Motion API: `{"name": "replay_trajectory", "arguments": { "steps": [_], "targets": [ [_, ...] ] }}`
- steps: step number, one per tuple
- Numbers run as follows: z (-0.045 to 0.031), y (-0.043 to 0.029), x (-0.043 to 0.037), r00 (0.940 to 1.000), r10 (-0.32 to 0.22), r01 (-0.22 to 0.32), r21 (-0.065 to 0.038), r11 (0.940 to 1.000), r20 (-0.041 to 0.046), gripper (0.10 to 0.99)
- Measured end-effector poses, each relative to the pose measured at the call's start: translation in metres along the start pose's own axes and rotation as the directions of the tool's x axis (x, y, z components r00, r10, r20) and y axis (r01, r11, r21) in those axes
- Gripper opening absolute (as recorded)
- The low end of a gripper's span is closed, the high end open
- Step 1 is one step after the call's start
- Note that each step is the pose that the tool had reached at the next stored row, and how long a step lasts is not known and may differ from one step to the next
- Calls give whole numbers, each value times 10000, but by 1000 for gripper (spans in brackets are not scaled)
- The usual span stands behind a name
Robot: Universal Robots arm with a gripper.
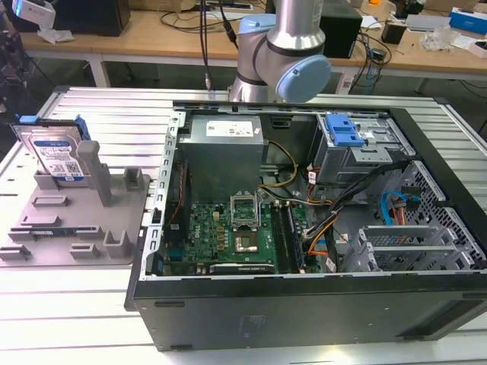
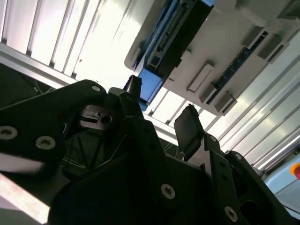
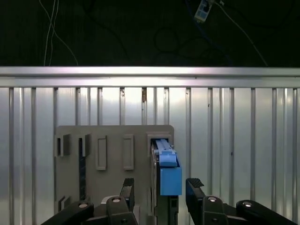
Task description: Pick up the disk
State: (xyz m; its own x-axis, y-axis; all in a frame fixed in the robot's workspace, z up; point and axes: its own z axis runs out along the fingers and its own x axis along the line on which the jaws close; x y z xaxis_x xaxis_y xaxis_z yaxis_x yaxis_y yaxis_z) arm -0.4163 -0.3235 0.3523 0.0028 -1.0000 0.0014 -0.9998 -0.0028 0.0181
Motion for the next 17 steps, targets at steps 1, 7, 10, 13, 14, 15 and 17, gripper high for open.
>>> {"name": "replay_trajectory", "arguments": {
  "steps": [1, 7, 10, 13, 14, 15, 17],
  "targets": [
    [2, 0, -17, 10000, -1, 1, 0, 10000, 0, 557],
    [5, -1, -25, 10000, -2, 2, 0, 10000, 0, 557],
    [6, -1, -25, 10000, -2, 2, 0, 10000, 0, 557],
    [16, -1, -25, 10000, -2, 2, 1, 10000, 0, 557],
    [18, -1, -25, 10000, -3, 3, -1, 10000, 0, 557],
    [22, -3, -26, 10000, -2, 2, 2, 10000, 1, 557],
    [28, -20, -33, 10000, -2, 2, 0, 10000, 0, 557]
  ]
}}
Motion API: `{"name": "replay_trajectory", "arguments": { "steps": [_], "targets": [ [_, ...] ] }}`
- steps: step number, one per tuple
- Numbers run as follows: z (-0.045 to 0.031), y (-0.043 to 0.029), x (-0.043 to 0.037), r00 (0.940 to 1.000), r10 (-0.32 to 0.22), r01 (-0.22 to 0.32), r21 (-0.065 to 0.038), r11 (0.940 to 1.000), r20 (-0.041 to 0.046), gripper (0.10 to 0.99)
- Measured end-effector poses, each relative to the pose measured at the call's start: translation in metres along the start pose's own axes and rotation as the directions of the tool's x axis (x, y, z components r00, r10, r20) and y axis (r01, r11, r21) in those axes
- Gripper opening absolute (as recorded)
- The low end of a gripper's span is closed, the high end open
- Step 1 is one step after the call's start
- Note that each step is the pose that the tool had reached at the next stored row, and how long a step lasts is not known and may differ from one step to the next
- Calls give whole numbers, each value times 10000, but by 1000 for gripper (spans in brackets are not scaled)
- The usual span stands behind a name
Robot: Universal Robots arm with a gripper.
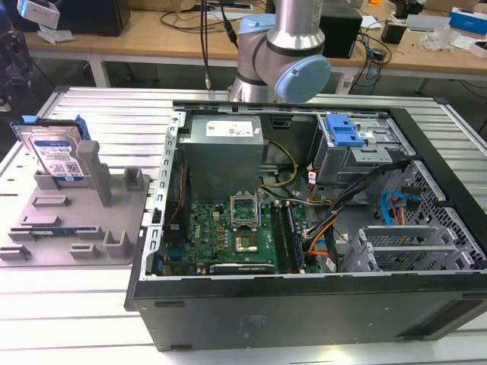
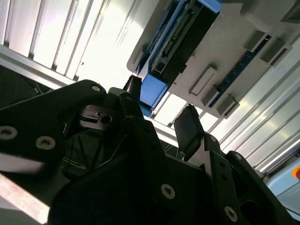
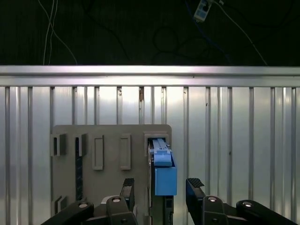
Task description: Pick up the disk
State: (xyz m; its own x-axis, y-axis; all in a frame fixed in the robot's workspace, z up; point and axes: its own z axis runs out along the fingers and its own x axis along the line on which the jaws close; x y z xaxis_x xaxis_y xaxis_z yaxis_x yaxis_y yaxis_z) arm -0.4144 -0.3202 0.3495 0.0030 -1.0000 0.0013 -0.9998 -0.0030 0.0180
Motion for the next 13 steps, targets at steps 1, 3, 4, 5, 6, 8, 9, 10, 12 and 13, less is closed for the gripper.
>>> {"name": "replay_trajectory", "arguments": {
  "steps": [1, 3, 4, 5, 6, 8, 9, 10, 12, 13],
  "targets": [
    [8, -4, -3, 10000, -1, 1, 1, 10000, 1, 557],
    [29, -6, -10, 10000, 1, -1, 0, 10000, 1, 557],
    [43, -6, -14, 10000, 0, 0, -1, 10000, 0, 557],
    [55, -7, -14, 10000, -1, 1, 0, 10000, 0, 557],
    [65, -7, -15, 10000, -2, 2, 0, 10000, 0, 557],
    [107, -8, -18, 10000, 0, 0, 0, 10000, 0, 557],
    [117, -8, -19, 10000, 0, 0, 0, 10000, 0, 557],
    [128, -8, -19, 10000, -1, 1, 1, 10000, 0, 557],
    [148, -9, -19, 10000, -1, 1, 0, 10000, 0, 557],
    [162, -9, -19, 10000, 0, 0, 1, 10000, 1, 557]
  ]
}}
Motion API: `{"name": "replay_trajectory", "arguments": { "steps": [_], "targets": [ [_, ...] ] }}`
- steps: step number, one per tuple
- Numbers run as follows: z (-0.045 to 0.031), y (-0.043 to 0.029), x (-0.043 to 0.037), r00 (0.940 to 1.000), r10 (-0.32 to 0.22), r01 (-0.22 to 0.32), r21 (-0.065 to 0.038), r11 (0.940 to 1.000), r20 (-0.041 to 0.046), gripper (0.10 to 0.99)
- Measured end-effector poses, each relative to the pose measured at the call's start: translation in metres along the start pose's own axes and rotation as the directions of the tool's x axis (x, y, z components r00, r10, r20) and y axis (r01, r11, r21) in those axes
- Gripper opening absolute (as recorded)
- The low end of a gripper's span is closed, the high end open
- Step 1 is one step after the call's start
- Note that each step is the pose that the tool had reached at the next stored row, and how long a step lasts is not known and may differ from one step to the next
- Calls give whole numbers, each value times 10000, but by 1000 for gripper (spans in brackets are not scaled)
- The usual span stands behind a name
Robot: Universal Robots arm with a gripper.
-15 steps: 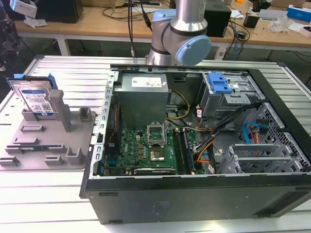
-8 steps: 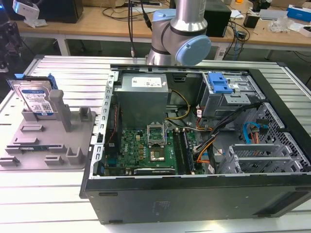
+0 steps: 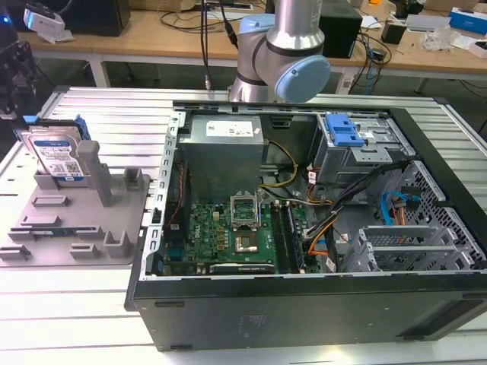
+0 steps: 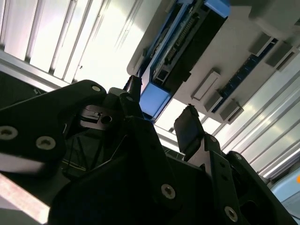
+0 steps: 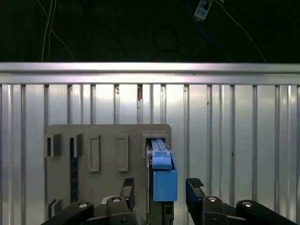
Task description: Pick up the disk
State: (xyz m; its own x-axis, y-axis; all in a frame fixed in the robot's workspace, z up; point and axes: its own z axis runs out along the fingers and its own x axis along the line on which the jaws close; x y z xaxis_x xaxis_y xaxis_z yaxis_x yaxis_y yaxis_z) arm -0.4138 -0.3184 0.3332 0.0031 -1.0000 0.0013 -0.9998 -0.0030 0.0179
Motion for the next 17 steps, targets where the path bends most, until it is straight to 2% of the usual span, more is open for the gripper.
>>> {"name": "replay_trajectory", "arguments": {
  "steps": [10, 17],
  "targets": [
    [122, 28, -4, 10000, -14, 14, 63, 10000, -1, 557],
    [249, 27, -4, 10000, -36, 37, 67, 10000, -2, 557]
  ]
}}
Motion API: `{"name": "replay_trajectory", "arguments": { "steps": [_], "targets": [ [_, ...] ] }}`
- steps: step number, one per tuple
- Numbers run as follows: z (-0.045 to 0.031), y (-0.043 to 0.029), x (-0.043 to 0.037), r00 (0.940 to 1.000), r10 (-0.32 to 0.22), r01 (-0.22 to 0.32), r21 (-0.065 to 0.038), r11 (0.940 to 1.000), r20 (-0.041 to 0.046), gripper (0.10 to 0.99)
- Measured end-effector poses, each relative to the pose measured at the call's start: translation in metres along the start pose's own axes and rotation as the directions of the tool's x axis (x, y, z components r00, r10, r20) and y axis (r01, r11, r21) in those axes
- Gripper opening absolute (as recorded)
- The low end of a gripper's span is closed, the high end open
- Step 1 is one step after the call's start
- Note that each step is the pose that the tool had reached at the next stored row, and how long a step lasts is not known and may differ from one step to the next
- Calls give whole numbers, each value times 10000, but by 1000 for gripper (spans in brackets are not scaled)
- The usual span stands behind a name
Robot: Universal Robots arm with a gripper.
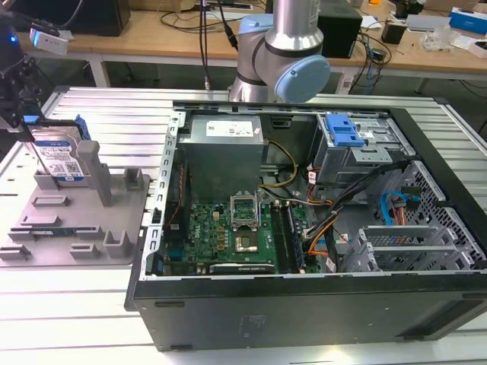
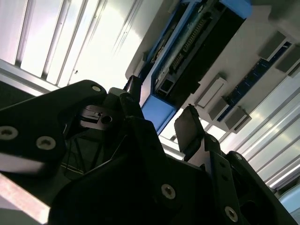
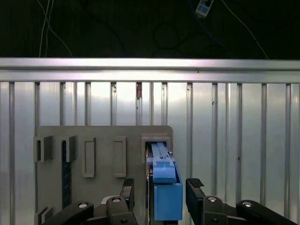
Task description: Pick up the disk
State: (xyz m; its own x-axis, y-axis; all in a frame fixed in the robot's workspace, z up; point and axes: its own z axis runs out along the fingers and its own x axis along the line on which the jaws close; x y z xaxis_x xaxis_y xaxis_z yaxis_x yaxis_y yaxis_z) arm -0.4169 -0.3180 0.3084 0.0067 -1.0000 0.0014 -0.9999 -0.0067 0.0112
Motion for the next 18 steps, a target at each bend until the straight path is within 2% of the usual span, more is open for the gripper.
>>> {"name": "replay_trajectory", "arguments": {
  "steps": [11, 12, 18],
  "targets": [
    [74, 1, 0, 10000, -38, 38, -1, 10000, -1, 549],
    [79, 1, 0, 10000, -40, 40, -1, 10000, -1, 475],
    [97, 1, -17, 10000, -54, 54, 0, 10000, 0, 475]
  ]
}}
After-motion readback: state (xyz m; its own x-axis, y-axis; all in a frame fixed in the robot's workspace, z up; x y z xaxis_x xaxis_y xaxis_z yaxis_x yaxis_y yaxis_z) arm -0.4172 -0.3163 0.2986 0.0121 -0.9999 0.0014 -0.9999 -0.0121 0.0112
